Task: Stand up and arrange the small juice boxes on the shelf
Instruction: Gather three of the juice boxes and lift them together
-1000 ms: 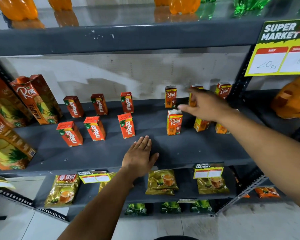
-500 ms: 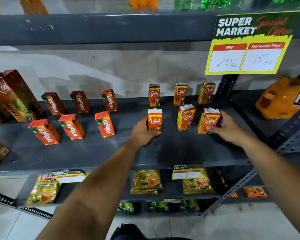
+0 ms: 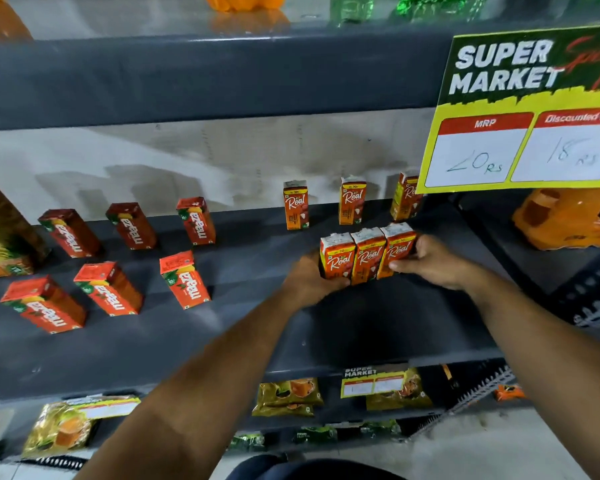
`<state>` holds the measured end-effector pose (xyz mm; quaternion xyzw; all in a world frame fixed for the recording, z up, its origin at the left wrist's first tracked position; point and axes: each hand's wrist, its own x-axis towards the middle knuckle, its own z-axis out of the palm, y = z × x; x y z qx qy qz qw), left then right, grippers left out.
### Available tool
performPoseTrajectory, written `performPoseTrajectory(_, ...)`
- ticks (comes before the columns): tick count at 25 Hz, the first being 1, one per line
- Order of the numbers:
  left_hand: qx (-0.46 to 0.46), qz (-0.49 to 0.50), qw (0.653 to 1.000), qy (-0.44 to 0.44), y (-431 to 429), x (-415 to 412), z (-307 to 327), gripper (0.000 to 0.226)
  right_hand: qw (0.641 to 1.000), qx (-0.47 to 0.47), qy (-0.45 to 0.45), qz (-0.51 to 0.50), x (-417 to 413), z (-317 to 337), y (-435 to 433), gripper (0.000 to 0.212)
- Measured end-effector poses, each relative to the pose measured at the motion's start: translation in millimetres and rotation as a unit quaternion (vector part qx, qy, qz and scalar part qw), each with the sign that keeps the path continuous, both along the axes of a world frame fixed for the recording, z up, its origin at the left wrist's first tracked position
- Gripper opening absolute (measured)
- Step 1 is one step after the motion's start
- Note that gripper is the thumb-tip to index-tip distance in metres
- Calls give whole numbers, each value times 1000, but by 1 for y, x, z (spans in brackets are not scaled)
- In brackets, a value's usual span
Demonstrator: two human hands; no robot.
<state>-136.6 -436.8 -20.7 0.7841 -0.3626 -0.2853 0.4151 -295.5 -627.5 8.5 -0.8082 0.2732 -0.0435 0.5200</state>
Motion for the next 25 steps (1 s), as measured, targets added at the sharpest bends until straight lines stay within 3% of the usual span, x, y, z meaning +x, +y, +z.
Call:
performPoseTrajectory(4,-18,12,999,31,-5,0,-2,72,999,-29,-29,-3,-9,-8,10,63)
performPoseTrajectory(10,-21,-16,999,43,12,-31,-6,58,998,-47,-24,-24,-43,-17,43,71)
performPoseTrajectory(20,41,35,998,-9,36,-83,-16,76,996,-89,12,-14,-80,-25,60,55)
performPoseTrajectory(25,47,59,997,-3,40,-92,-12,68,995,-103,-4,-7,-85,-25,65,49)
